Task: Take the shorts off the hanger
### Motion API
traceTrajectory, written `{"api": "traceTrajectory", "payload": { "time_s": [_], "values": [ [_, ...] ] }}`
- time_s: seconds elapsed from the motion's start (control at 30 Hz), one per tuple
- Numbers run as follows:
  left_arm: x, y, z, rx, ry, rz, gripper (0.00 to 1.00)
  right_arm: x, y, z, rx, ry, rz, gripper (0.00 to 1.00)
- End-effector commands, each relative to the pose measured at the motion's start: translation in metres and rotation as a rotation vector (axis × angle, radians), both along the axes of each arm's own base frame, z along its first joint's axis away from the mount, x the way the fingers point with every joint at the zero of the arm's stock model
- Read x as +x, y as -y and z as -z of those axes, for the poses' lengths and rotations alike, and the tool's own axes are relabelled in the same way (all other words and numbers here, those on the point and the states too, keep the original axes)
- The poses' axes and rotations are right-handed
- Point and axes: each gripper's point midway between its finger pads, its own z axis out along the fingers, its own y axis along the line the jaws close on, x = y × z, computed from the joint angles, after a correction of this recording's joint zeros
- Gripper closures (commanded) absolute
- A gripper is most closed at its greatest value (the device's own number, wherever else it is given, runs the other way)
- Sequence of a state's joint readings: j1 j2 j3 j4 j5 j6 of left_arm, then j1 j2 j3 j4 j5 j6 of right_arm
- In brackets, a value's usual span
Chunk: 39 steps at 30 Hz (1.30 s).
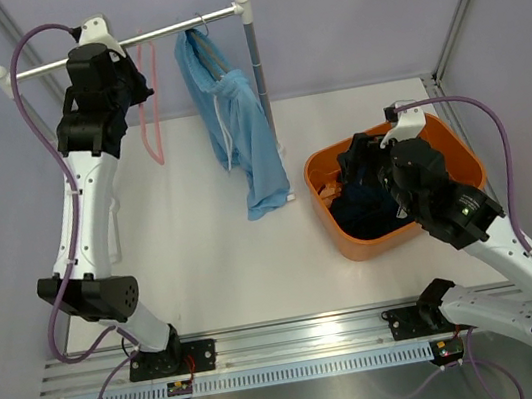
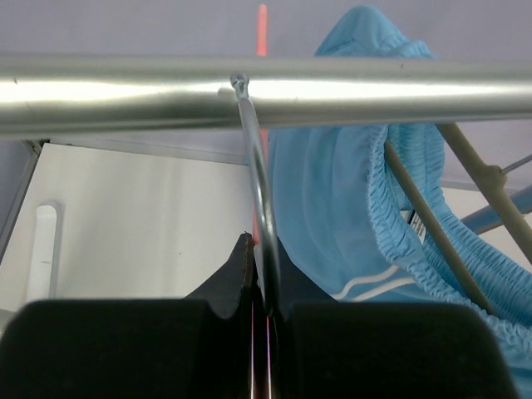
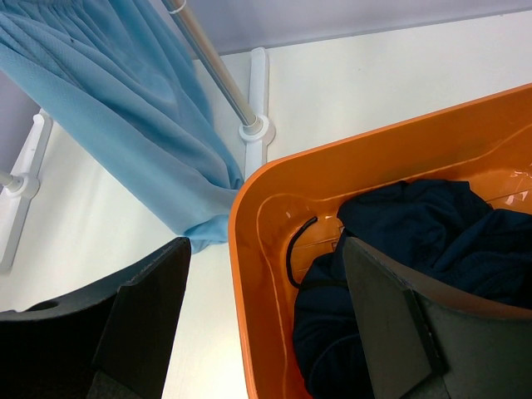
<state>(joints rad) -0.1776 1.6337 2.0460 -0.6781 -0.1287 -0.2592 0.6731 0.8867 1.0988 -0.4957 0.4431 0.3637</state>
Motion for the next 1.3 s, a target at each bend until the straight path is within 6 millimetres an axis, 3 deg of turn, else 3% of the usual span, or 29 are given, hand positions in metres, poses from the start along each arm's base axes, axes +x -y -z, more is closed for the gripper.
{"api": "traceTrajectory", "payload": {
  "time_s": [0.0, 0.17, 0.7, 1.27],
  "values": [
    [0.006, -0.01, -0.054, -0.007, 0.165, -0.049, 1.0, 0.003, -0.003, -0.007, 0.004, 0.03, -0.014, 0.18],
    [0.013, -0.011, -0.055, 0.007, 0.166, -0.054, 1.0, 0.004, -0.003, -0.005, 0.0, 0.029, -0.015, 0.17],
    [0.037, -0.013, -0.014, 0.031, 0.07, -0.083, 1.0, 0.003, -0.008, 0.004, -0.002, 0.011, -0.038, 0.18],
    [0.025, -0.025, 0.026, 0.042, -0.003, -0.113, 1.0, -0.001, -0.009, 0.018, 0.006, -0.017, -0.048, 0.18]
  ]
}}
